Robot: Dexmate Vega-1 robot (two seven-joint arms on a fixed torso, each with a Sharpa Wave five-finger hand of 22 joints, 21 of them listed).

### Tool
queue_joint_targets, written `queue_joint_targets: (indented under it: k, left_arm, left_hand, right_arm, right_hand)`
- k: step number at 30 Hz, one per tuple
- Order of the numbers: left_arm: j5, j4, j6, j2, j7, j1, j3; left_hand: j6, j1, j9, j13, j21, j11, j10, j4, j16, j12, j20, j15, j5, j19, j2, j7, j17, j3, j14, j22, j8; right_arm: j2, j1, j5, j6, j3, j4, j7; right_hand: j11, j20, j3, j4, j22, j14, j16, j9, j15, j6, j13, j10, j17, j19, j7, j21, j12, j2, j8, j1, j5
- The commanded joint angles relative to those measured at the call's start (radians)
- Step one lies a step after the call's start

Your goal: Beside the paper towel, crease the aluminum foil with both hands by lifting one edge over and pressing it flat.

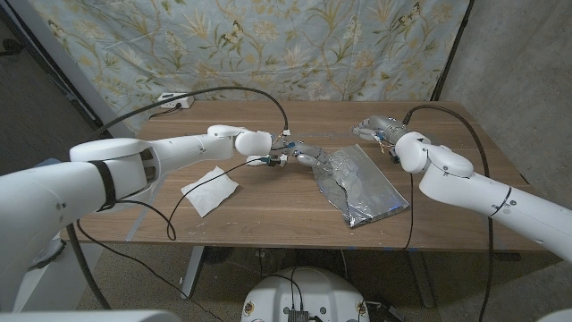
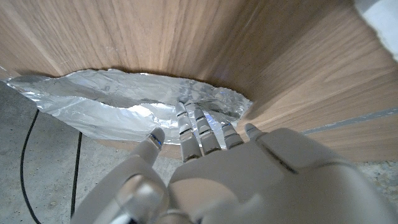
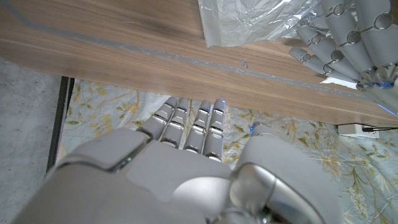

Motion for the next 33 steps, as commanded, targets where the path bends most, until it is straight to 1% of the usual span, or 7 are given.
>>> queue_joint_targets:
  k: [1, 7, 9, 11, 24, 29, 33]
  left_arm:
    - [0.000, 0.013, -0.016, -0.002, 0.007, 0.002, -0.006]
    - [0.000, 0.019, -0.021, -0.004, 0.008, 0.002, -0.008]
    - [-0.001, 0.022, -0.023, -0.005, 0.008, 0.002, -0.008]
    - [-0.003, 0.027, -0.025, -0.008, 0.006, 0.002, -0.009]
    - [-0.003, 0.081, -0.056, -0.034, 0.004, 0.001, -0.013]
    - [-0.003, 0.105, -0.070, -0.045, 0.002, 0.000, -0.016]
    - [-0.003, 0.122, -0.080, -0.054, -0.003, -0.002, -0.017]
  left_hand:
    - [-0.003, 0.010, 0.002, 0.002, 0.007, -0.004, 0.003, 0.000, -0.001, 0.006, 0.005, 0.000, -0.004, -0.067, 0.001, 0.000, 0.002, -0.004, 0.007, 0.002, 0.004]
    - [-0.002, 0.010, 0.002, 0.002, 0.006, -0.002, 0.001, -0.001, -0.001, 0.006, 0.006, 0.000, -0.004, -0.067, 0.001, -0.001, 0.002, -0.005, 0.006, 0.002, 0.005]
    - [-0.001, 0.010, 0.002, 0.002, 0.006, -0.002, 0.002, -0.001, -0.001, 0.006, 0.006, 0.000, -0.004, -0.067, 0.001, -0.001, 0.002, -0.005, 0.007, 0.003, 0.005]
    - [-0.001, 0.011, 0.002, 0.002, 0.007, -0.002, 0.001, -0.001, -0.001, 0.006, 0.006, 0.000, -0.004, -0.066, 0.001, -0.001, 0.002, -0.005, 0.007, 0.003, 0.006]
    - [-0.004, 0.012, 0.002, 0.002, 0.006, -0.005, 0.002, -0.001, -0.001, 0.007, 0.005, 0.001, -0.004, -0.066, 0.002, -0.001, 0.002, -0.006, 0.007, 0.003, 0.005]
    - [-0.004, 0.012, 0.002, 0.002, 0.006, -0.004, 0.002, -0.001, -0.001, 0.007, 0.006, 0.001, -0.004, -0.066, 0.002, -0.002, 0.002, -0.006, 0.007, 0.003, 0.005]
    - [-0.003, 0.013, 0.002, 0.002, 0.006, -0.003, 0.003, -0.001, -0.001, 0.007, 0.006, 0.001, -0.004, -0.066, 0.002, -0.003, 0.002, -0.006, 0.008, 0.003, 0.006]
  right_arm:
    - [0.000, 0.014, -0.137, -0.020, -0.066, -0.019, 0.039]
    - [0.003, 0.019, -0.198, -0.016, -0.089, -0.015, 0.063]
    - [0.005, 0.022, -0.218, -0.017, -0.097, -0.013, 0.077]
    - [0.009, 0.024, -0.231, -0.015, -0.102, -0.008, 0.088]
    - [0.035, 0.025, -0.287, 0.047, -0.120, 0.053, 0.104]
    - [0.046, 0.032, -0.293, 0.075, -0.123, 0.091, 0.116]
    - [0.055, 0.038, -0.301, 0.093, -0.129, 0.124, 0.123]
  right_hand:
    - [-0.005, 0.000, 0.006, -0.005, 0.001, -0.001, 0.006, 0.000, -0.004, -0.009, 0.001, -0.004, 0.001, -0.006, -0.005, 0.002, 0.001, -0.004, 0.001, -0.006, 0.010]
    - [-0.006, -0.003, 0.006, -0.007, 0.000, -0.016, 0.001, -0.001, -0.007, -0.020, 0.000, -0.015, -0.001, -0.018, -0.007, 0.000, -0.004, -0.007, 0.000, -0.010, 0.009]
    - [0.014, -0.003, 0.006, -0.008, 0.000, -0.031, -0.002, -0.001, -0.002, -0.026, -0.001, -0.012, -0.002, -0.033, -0.010, -0.002, -0.003, -0.009, 0.001, -0.016, 0.009]
    - [0.017, -0.004, 0.006, -0.008, 0.000, -0.038, -0.004, -0.002, 0.000, -0.027, -0.001, -0.008, -0.002, -0.039, -0.011, -0.003, -0.002, -0.010, 0.002, -0.018, 0.009]
    - [-0.005, -0.005, 0.002, -0.007, 0.000, -0.067, -0.006, -0.003, 0.004, -0.047, -0.005, -0.012, -0.003, -0.066, -0.010, -0.002, -0.006, -0.014, 0.001, -0.036, 0.008]
    - [-0.003, -0.010, 0.002, -0.005, 0.000, -0.073, -0.005, -0.003, -0.001, -0.048, -0.005, -0.012, -0.003, -0.068, -0.011, -0.001, -0.007, -0.014, 0.002, -0.041, 0.008]
    - [-0.025, -0.013, 0.001, -0.003, 0.000, -0.077, -0.003, -0.003, -0.004, -0.051, -0.006, -0.020, -0.003, -0.070, -0.023, 0.001, -0.010, -0.012, 0.003, -0.050, 0.009]
